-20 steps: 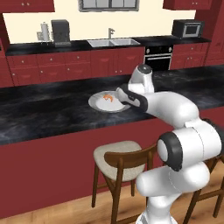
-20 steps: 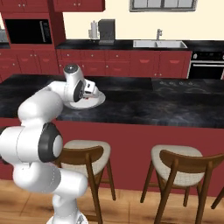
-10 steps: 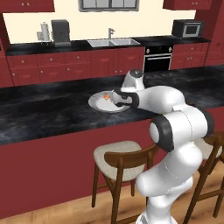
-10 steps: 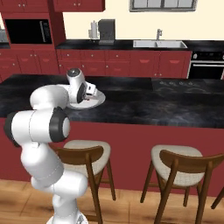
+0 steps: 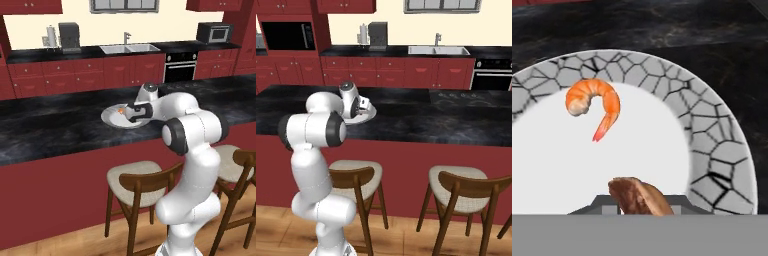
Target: Take the cheese, shrimp, and mushroom from the fridge and place them on the plate on the dining counter to create an appetizer plate.
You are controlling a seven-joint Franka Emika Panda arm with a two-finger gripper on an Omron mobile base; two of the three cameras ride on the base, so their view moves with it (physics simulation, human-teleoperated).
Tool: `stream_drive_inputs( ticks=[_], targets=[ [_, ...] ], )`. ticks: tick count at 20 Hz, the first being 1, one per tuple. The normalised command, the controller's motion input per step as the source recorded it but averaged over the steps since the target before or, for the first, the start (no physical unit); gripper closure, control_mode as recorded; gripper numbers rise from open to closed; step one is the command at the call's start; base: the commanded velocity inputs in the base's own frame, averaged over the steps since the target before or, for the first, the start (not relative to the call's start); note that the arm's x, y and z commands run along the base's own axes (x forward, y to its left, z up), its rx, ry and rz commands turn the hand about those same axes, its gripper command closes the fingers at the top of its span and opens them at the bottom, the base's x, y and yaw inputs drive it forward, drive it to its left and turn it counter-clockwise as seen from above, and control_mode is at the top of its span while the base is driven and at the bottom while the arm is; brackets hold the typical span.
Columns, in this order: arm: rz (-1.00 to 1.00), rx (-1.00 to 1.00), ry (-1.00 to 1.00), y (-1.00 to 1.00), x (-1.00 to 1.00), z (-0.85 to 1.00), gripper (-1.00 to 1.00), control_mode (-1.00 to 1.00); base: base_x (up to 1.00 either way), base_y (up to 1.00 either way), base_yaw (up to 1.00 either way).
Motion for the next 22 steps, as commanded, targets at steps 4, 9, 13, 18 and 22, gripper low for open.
stream_drive_inputs(
  ticks=[4,9,13,18,22],
  targets=[
    [0.0,0.0,0.0,0.03,0.51,-0.25,-1.0,-1.0,0.0,0.0,0.0],
    [0.0,0.0,0.0,0.07,0.46,-0.08,-1.0,-1.0,0.0,0.0,0.0],
    [0.0,0.0,0.0,0.2,0.37,0.0,-1.0,-1.0,0.0,0.0,0.0],
    [0.0,0.0,-0.01,-0.01,-0.22,0.17,-1.0,-1.0,0.0,0.0,0.0],
    [0.0,0.0,-0.1,-0.44,-0.87,0.66,-1.0,-1.0,0.0,0.0,0.0]
  ],
)
